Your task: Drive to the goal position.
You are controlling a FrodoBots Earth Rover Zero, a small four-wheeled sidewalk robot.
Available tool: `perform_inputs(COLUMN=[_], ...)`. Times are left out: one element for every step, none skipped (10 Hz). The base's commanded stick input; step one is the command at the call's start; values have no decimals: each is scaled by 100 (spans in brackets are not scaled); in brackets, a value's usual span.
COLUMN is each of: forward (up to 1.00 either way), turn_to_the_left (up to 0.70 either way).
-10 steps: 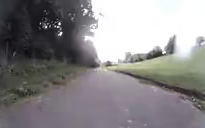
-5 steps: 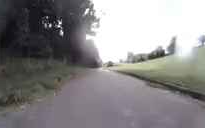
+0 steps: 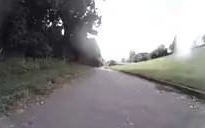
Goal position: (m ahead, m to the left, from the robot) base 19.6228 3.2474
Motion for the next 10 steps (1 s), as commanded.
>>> perform_inputs(forward=[100, 100, 100, 100, 100, 100, 100, 100, 100, 100], turn_to_the_left=[0, 0, 0, 0, 0, 0, 0, 0, 0, 0])
